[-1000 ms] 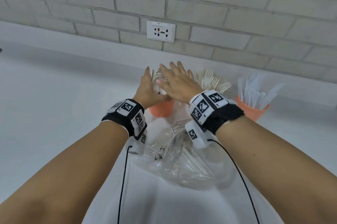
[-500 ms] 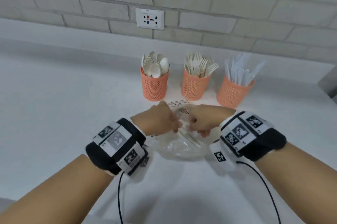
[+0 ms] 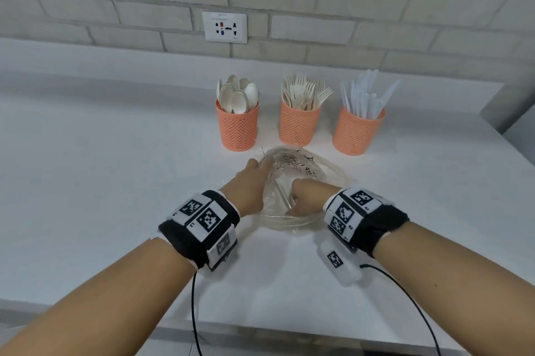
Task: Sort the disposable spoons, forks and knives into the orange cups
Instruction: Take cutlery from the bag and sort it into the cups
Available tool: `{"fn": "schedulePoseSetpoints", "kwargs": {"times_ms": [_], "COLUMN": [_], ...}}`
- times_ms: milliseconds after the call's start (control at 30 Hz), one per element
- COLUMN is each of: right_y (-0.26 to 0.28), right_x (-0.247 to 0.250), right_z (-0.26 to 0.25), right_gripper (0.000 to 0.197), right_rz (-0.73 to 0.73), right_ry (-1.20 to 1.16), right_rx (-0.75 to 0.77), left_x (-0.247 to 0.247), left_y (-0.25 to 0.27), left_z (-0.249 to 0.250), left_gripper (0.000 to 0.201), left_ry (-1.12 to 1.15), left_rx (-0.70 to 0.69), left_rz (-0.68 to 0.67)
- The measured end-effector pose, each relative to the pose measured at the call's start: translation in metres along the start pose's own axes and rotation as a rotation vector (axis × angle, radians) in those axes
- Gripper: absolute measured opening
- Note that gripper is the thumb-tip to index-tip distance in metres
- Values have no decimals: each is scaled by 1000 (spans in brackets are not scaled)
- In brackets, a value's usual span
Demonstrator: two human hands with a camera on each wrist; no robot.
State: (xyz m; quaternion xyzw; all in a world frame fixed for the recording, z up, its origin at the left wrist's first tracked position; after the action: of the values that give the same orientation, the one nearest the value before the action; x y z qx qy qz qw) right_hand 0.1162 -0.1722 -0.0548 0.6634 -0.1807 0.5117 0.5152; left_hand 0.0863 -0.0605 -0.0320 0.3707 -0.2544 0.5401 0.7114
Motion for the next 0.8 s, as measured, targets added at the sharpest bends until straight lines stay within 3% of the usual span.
{"fn": "schedulePoseSetpoints", "kwargs": {"times_ms": [100, 300, 400, 467, 533, 667, 800], "right_y": [4, 7, 10, 12, 10, 8, 4], "right_x": [2, 5, 3, 3, 3, 5, 17], "right_z": [5, 7, -3, -9, -12, -11, 2], "right_gripper": [20, 34, 25, 4, 24, 30, 29], "right_rz": [-79, -32, 57, 66, 70, 79, 77], "right_ry": [-76, -113, -105, -82, -64, -140, -265], "right_rx": [-42, -104, -99, -90, -98, -158, -169], "left_x": [3, 1, -2, -2, -3, -7, -8], "left_y": [7, 13, 11, 11, 11, 10, 15], "left_z": [7, -13, -12, -10, -7, -2, -2], "left_gripper": [68, 22, 34, 30, 10, 40, 37], "left_ry": [-32, -173, -223, -245, -244, -257, -173], "left_rx": [-67, 135, 100, 90, 100, 44, 10], "left_rz": [-42, -96, -40, -26, -71, -107, -127]}}
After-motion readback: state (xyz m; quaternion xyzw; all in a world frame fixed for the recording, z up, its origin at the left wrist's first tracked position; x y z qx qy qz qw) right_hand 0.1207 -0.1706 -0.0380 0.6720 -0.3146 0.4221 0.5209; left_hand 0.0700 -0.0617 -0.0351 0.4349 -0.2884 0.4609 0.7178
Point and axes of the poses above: each hand's wrist, its own y-axis away from the middle knuckle, its own x-axis out of the back of the hand, z = x × y, the point moved 5 cm from there along -y, towards the middle knuckle, and after that the axes turned 14 degrees about y, right-handed, at the moved point
